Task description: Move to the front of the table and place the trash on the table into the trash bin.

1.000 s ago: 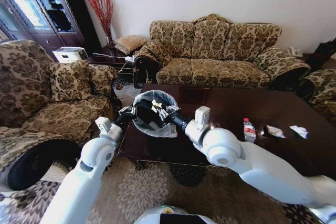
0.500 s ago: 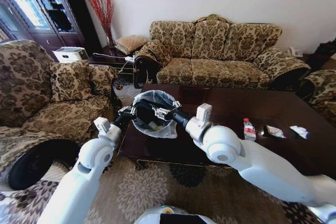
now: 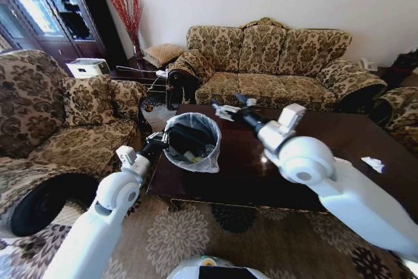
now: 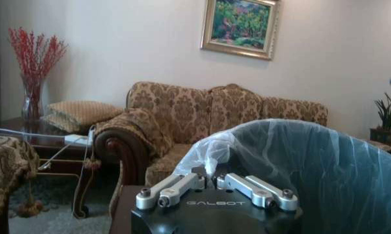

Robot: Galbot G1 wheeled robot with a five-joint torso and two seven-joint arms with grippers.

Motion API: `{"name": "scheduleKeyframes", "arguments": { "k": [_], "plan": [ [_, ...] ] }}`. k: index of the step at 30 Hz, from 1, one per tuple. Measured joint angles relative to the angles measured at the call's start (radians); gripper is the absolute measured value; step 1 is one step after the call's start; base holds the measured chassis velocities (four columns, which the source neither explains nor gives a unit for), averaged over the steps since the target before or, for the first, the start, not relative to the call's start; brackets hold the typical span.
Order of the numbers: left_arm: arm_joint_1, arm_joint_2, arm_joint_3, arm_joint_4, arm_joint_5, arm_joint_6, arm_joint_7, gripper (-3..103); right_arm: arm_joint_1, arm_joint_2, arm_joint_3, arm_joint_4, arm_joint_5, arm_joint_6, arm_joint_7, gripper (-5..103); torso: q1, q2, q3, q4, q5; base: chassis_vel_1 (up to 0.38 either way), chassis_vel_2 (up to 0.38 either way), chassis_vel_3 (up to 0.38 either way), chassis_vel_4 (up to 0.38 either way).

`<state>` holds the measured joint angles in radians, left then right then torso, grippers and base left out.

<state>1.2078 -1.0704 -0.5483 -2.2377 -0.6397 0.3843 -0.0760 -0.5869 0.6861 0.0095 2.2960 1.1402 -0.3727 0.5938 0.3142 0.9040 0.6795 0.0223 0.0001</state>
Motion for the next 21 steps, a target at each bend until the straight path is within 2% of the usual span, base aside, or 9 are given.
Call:
{"name": "scheduleKeyframes", "arguments": {
  "k": [3, 5, 6, 8, 12, 16, 21],
  "plan": [
    [0.001, 0.004, -0.001, -0.007, -0.002, -0.002, -0.001, 3, -0.193, 0.023, 0.156, -0.022, -0.095, -0.033, -0.042, 100, 0.0, 0.0, 0.0, 0.0, 0.0, 0.0, 0.0, 0.0, 0.0],
    [0.001, 0.005, -0.001, -0.007, -0.002, -0.002, -0.001, 3, -0.238, 0.031, 0.19, -0.031, -0.115, -0.038, -0.057, 100, 0.0, 0.0, 0.0, -0.0002, 0.0002, 0.0, 0.0, 0.0, 0.0],
    [0.003, 0.007, -0.001, -0.007, -0.002, -0.003, -0.001, 3, -0.364, 0.058, 0.284, -0.063, -0.172, -0.043, -0.087, 100, 0.0, 0.0, 0.0, -0.0007, 0.0004, 0.0, 0.0, 0.0, 0.0],
    [0.003, 0.008, 0.002, -0.007, -0.002, -0.004, -0.001, 3, -0.44, 0.087, 0.357, -0.086, -0.196, -0.049, -0.098, 100, 0.0, 0.0, 0.0, -0.0007, 0.0003, 0.0, 0.0, 0.0, 0.0],
    [0.002, 0.013, 0.009, -0.007, -0.002, -0.006, -0.001, 3, -0.515, 0.143, 0.435, -0.122, -0.218, -0.052, -0.103, 100, 0.0, 0.0, 0.0, -0.0004, 0.0001, -0.018, -0.065, 0.022, 0.062],
    [0.003, 0.016, 0.01, -0.009, -0.003, -0.009, -0.001, 3, -0.532, 0.174, 0.466, -0.175, -0.225, -0.053, -0.102, 100, 0.0, 0.0, 0.0, -0.0001, -0.0001, -0.076, -0.163, 0.076, 0.162],
    [0.007, 0.014, 0.01, -0.008, -0.003, -0.016, 0.002, 3, -0.53, 0.182, 0.474, -0.22, -0.236, -0.053, -0.109, 100, 0.0, 0.0, 0.0, -0.0002, 0.0003, -0.134, -0.251, 0.142, 0.247]
  ]
}}
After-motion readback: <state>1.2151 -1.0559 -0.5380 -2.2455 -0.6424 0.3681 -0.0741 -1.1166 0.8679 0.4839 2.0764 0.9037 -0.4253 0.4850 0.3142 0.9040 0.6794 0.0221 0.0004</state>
